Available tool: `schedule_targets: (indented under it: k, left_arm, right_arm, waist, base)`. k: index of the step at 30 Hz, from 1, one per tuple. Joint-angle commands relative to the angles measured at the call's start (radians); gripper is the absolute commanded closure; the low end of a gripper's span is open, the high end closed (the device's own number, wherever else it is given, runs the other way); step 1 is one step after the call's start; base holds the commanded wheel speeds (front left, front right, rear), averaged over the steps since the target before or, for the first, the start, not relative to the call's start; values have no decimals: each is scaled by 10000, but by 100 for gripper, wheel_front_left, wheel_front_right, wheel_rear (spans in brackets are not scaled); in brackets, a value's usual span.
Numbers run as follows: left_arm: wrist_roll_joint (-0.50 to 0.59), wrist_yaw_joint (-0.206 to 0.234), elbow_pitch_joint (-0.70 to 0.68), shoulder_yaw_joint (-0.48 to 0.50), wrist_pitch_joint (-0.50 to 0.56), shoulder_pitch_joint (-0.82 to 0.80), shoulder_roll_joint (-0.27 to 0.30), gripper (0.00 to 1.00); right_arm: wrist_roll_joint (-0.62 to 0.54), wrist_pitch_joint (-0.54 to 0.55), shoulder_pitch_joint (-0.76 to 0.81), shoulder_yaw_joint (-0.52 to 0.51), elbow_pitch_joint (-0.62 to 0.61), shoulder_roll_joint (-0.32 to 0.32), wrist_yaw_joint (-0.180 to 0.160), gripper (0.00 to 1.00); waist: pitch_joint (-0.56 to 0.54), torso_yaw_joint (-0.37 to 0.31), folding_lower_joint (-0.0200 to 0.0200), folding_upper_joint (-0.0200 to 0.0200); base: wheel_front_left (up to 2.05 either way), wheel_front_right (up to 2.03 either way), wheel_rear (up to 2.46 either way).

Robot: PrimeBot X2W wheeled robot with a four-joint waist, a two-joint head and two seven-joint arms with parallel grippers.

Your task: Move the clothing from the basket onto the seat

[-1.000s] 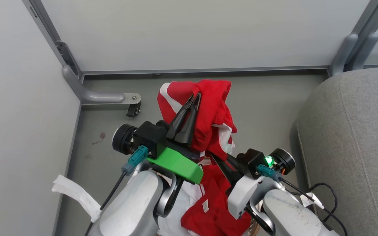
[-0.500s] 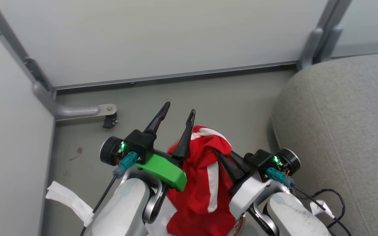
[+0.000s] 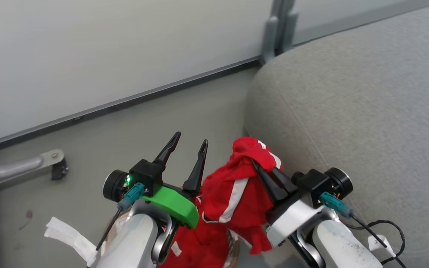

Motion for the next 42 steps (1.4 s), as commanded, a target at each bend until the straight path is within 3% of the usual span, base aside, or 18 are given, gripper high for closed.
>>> schedule_targets:
  k: [1, 10, 16, 21, 27, 34, 42]
  left_arm:
    - [110, -28, -24, 33, 6, 161, 120, 0]
    - [5, -45, -168, 148, 4, 387, 134, 0]
    - [38, -45, -226, -141, 4, 38, 95, 0]
    - [141, -41, -224, -200, 4, -150, 176, 0]
    - [259, -42, -331, 12, 4, -238, 396, 0]
    - [478, -42, -513, -154, 4, -606, 579, 0]
    - [360, -43, -752, -729, 4, -1370, 812, 0]
  right_arm:
    - [-79, -23, 117, -59, -122, -18, -10, 100]
    - [-208, -22, -75, -177, -570, -23, -10, 100]
    - [-448, -22, -465, -646, -949, -379, -10, 100]
    - [-761, -22, -1421, -1093, -1293, -1152, -10, 100]
    - [-1059, -22, -3417, -1284, -1252, -2362, -10, 100]
    - [-1427, -21, -5773, -1771, -770, -3719, -10, 100]
    - [-1735, -13, -7392, -2604, 640, -4311, -10, 100]
  waist:
    - [125, -1263, 0, -1]
    - [281, -2672, 0, -1]
    - [570, -2837, 0, -1]
    - [948, -2875, 0, -1]
    - [1600, -2861, 0, -1]
    - [2742, -2216, 0, -1]
    - [4001, -1388, 0, -1]
  base:
    - [0, 0, 0]
    - [0, 0, 0]
    - [0, 0, 0]
    - [0, 0, 0]
    - [0, 0, 0]
    - [0, 0, 0]
    - [0, 0, 0]
